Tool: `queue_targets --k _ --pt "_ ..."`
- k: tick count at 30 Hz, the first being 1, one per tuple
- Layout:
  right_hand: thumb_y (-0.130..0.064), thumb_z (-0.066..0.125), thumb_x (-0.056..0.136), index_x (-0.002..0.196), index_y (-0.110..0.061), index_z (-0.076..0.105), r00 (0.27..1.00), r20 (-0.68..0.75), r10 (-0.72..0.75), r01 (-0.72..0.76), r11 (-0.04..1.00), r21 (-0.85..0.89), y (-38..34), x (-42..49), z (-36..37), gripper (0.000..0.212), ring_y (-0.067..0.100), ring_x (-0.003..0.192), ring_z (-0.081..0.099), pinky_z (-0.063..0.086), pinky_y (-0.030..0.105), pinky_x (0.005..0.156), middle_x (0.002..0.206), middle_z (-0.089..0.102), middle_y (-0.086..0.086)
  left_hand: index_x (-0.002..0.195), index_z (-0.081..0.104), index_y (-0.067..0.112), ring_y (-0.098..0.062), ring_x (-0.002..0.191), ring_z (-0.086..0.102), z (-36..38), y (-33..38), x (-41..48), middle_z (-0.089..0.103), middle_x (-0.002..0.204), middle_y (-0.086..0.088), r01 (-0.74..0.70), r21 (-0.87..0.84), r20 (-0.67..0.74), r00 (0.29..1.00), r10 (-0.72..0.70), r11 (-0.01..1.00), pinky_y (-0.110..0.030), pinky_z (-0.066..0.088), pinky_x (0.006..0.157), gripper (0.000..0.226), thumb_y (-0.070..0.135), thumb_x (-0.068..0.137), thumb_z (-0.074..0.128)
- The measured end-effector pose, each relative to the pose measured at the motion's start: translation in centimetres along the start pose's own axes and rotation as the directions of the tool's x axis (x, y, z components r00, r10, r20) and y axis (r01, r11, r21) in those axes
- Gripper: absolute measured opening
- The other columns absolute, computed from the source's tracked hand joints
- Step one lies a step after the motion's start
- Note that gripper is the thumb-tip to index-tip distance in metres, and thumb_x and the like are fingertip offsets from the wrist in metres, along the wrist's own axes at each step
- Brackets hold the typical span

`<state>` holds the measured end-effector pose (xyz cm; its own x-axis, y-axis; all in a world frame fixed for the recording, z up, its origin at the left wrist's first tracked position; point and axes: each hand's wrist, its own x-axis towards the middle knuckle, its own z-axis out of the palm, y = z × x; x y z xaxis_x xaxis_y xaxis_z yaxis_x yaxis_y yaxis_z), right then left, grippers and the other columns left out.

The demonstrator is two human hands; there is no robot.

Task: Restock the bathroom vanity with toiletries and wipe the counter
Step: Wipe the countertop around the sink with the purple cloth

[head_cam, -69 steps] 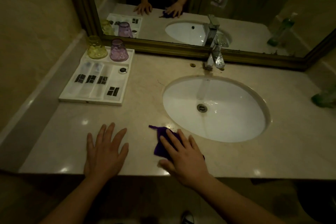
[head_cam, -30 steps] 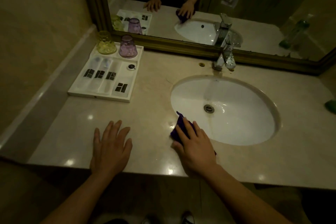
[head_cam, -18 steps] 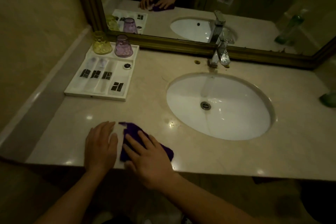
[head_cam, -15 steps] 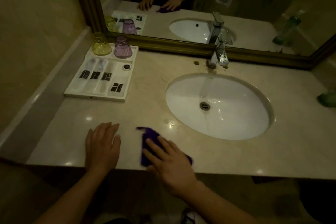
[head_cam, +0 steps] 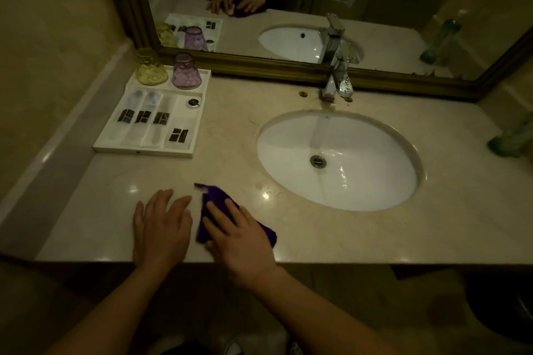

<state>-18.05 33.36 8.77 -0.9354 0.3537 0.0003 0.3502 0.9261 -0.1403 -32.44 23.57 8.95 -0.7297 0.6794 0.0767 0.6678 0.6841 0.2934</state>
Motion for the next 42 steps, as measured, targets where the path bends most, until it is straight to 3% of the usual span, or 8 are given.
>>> queue_targets --k 8,12,15,19,22,34,37,42 --pt "-0.032 0.050 0.097 0.126 -0.028 0.061 0.867 -0.139 0.479 -0.468 0.878 0.105 13.8 -5.3 -3.8 0.031 0.028 0.127 0.050 0.043 0.037 0.101 0.146 0.048 0.002 0.131 0.059 0.022 -0.029 0.139 0.031 -0.2 0.1 0.0 0.044 0.145 -0.014 -0.001 -0.045 0.008 1.000 0.002 0.999 -0.048 0.005 0.119 0.054 0.041 0.090 0.029" --pt "-0.028 0.061 0.094 0.127 -0.025 0.064 0.619 -0.131 0.775 -0.437 0.477 0.763 14.8 -3.9 -8.0 0.033 0.017 0.104 0.065 0.051 0.029 0.085 0.119 0.067 -0.005 0.129 0.061 0.022 -0.029 0.137 0.033 0.0 -0.1 0.1 0.046 0.143 -0.014 -0.004 -0.049 0.013 1.000 0.004 0.999 -0.050 0.009 0.119 0.052 0.042 0.089 0.032" --pt "-0.042 0.061 0.092 0.122 -0.030 0.064 0.658 0.107 0.746 -0.296 0.125 0.947 12.7 -4.2 -9.4 0.033 0.017 0.091 0.071 0.060 0.032 0.072 0.112 0.069 -0.004 0.128 0.062 0.024 -0.028 0.138 0.032 0.1 -0.5 0.2 0.046 0.145 -0.012 0.003 -0.080 0.030 1.000 0.000 0.997 -0.048 0.006 0.118 0.052 0.043 0.088 0.034" --pt "-0.054 0.045 0.096 0.142 -0.029 0.047 0.799 0.006 0.601 -0.508 0.670 0.542 11.8 -5.6 -6.9 0.052 0.020 0.142 0.033 0.035 0.041 0.111 0.157 0.031 -0.004 0.126 0.064 0.026 -0.028 0.132 0.040 -0.7 -2.3 0.9 0.050 0.143 -0.007 -0.013 -0.178 0.049 0.999 0.022 0.984 -0.047 0.016 0.115 0.054 0.046 0.085 0.035" --pt "-0.072 0.018 0.093 0.155 -0.033 0.018 0.958 0.022 0.284 -0.285 0.958 0.027 10.7 -5.2 -4.2 0.073 0.021 0.151 0.002 0.005 0.046 0.121 0.163 0.004 -0.009 0.133 0.058 0.030 -0.030 0.141 0.031 -1.4 -5.3 1.1 0.043 0.149 -0.011 -0.028 -0.022 0.032 0.999 0.029 0.999 -0.052 0.011 0.115 0.057 0.050 0.087 0.030" --pt "-0.073 0.009 0.094 0.154 -0.031 0.013 0.995 0.089 -0.047 0.048 0.999 -0.007 -2.1 4.0 0.0 0.073 0.028 0.149 -0.013 -0.012 0.056 0.117 0.163 0.004 -0.003 0.150 0.026 0.042 -0.027 0.148 0.016 -0.7 -7.7 1.2 0.023 0.162 -0.005 0.025 0.180 0.071 0.997 -0.039 0.983 -0.060 0.011 0.116 0.052 0.044 0.098 0.033" --pt "-0.067 0.018 0.097 0.151 -0.031 0.030 0.995 0.003 0.100 -0.100 0.993 -0.057 3.6 -0.1 -0.1 0.066 0.030 0.150 0.010 0.009 0.056 0.119 0.160 0.023 -0.003 0.148 0.033 0.042 -0.029 0.146 0.021 -0.6 -7.5 1.2 0.030 0.159 -0.006 0.027 0.170 0.056 0.998 -0.037 0.985 -0.058 0.008 0.115 0.056 0.047 0.092 0.029" --pt "-0.067 0.003 0.095 0.154 -0.035 0.009 0.912 0.041 0.409 -0.409 0.913 -0.015 8.5 2.6 -1.3 0.068 0.029 0.151 0.002 0.003 0.052 0.120 0.164 0.005 -0.005 0.148 0.030 0.043 -0.027 0.148 0.013 -0.9 -6.9 1.2 0.024 0.161 -0.005 0.042 0.162 0.074 0.996 -0.054 0.986 -0.058 -0.003 0.115 0.060 0.051 0.089 0.024"
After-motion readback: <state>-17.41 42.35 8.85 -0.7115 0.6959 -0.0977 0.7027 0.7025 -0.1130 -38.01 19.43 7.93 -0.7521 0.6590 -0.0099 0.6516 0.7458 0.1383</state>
